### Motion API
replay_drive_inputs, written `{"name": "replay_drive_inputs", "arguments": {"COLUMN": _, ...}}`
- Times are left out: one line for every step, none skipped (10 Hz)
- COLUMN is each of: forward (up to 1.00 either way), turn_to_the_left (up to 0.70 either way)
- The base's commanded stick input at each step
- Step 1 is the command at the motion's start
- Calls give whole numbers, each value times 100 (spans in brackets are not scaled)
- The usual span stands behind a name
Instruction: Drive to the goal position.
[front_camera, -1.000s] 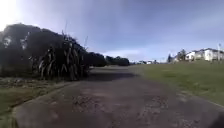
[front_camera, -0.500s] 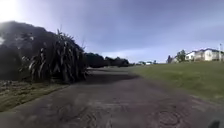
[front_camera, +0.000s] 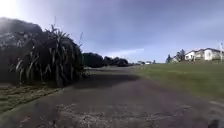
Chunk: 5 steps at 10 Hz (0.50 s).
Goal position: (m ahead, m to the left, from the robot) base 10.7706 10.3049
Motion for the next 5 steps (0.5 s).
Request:
{"name": "replay_drive_inputs", "arguments": {"forward": 100, "turn_to_the_left": 0}}
{"name": "replay_drive_inputs", "arguments": {"forward": 100, "turn_to_the_left": 0}}
{"name": "replay_drive_inputs", "arguments": {"forward": 100, "turn_to_the_left": 0}}
{"name": "replay_drive_inputs", "arguments": {"forward": 100, "turn_to_the_left": 0}}
{"name": "replay_drive_inputs", "arguments": {"forward": 100, "turn_to_the_left": 0}}
